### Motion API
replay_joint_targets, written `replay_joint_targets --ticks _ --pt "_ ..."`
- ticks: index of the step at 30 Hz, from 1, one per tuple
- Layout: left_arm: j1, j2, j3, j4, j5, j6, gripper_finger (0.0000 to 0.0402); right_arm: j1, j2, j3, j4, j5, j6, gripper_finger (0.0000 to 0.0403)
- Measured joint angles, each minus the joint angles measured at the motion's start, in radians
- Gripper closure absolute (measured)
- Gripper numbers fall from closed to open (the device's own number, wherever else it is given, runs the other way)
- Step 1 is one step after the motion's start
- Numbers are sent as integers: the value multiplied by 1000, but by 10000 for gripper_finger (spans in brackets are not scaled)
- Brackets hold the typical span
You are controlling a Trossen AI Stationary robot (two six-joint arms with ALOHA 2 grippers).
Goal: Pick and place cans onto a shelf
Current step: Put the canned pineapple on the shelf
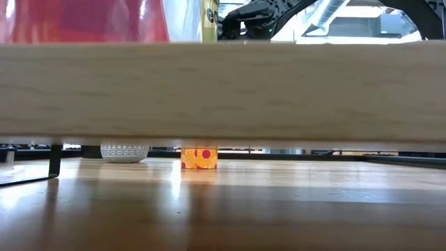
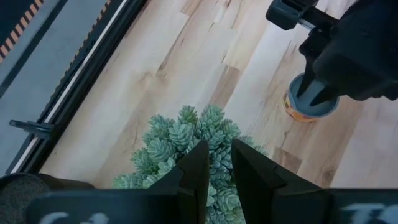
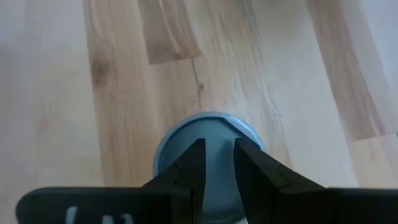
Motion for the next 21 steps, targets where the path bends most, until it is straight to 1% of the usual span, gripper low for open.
replay_joint_targets --ticks 3,7,11,13,21 --pt "0 0 0 0 0 0 343 0 0 0 6 2 -20 296" --pt "0 0 0 0 0 1 343 4 -15 0 25 44 -45 296" --pt "0 0 0 0 0 2 343 20 -56 2 33 145 -90 296" --pt "0 0 0 0 0 2 343 28 -60 2 38 161 -98 296" --pt "0 0 0 1 0 1 343 24 -58 0 -46 164 12 296"
